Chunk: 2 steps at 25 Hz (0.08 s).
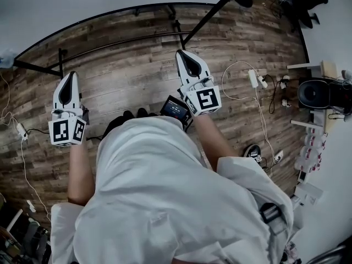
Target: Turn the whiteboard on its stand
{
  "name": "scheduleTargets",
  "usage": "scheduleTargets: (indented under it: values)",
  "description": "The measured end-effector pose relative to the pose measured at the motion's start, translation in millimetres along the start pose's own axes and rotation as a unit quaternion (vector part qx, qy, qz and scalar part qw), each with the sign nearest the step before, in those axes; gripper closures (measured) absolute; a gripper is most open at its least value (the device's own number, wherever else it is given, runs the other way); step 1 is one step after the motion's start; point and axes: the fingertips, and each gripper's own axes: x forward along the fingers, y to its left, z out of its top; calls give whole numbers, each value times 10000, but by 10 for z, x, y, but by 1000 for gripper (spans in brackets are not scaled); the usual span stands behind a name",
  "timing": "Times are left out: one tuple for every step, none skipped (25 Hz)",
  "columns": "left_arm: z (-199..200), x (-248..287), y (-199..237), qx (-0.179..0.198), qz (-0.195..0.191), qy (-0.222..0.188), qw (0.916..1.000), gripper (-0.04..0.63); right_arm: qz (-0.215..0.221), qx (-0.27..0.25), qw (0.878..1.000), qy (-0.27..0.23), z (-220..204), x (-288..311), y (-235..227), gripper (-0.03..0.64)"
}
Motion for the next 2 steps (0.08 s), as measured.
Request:
scheduleTargets:
  values:
    - [-2,9,-8,-7,-8,0,10000,589,-30,7,10000,8,-6,0,-21,620]
    - [-4,18,-15,-14,-17,-1,10000,589,-62,17,10000,16,-12,1,-42,620]
